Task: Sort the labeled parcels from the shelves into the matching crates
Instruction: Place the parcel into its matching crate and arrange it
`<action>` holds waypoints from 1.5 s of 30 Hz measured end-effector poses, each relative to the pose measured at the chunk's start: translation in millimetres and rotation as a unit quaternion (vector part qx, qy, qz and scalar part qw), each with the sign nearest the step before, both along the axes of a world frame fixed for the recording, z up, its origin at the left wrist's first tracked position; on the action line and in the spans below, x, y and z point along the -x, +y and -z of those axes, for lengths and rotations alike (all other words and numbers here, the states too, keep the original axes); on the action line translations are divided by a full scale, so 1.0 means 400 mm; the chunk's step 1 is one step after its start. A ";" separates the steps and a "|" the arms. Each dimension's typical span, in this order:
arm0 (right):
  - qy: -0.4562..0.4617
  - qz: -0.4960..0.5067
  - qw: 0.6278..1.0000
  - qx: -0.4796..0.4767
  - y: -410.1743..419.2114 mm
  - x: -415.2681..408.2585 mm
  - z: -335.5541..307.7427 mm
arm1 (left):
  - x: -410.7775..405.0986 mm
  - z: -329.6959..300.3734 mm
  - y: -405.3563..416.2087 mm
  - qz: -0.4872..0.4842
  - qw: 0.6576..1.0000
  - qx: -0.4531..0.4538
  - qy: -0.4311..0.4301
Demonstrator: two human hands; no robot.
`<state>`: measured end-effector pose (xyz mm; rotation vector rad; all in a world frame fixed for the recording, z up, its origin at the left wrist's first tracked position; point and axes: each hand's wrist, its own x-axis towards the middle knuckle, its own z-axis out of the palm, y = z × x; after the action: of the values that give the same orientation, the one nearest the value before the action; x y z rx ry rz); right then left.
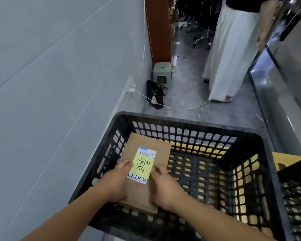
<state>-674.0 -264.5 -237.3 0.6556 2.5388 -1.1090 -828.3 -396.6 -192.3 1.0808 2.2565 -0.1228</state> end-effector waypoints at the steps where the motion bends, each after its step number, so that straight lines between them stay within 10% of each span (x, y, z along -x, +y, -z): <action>1: -0.002 -0.001 1.000 -0.002 0.002 0.002 0.003 | 0.004 0.004 0.003 0.005 1.000 0.007 0.010; 10: -0.069 -0.046 0.996 -0.025 -0.019 0.021 -0.001 | -0.013 0.008 0.008 0.107 0.974 0.136 0.145; 23: -0.057 0.094 0.976 -0.187 -0.049 -0.163 -0.295 | -0.037 -0.143 0.044 0.254 0.957 -0.077 0.120; 45: -0.055 0.430 0.858 -0.277 -0.184 -1.049 -0.569 | -0.911 -0.413 0.260 0.507 0.822 -0.248 0.080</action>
<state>-254.5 -338.0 -9.9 2.0722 2.4649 -0.4462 -463.8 -292.5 -27.0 2.5505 1.6072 -0.0516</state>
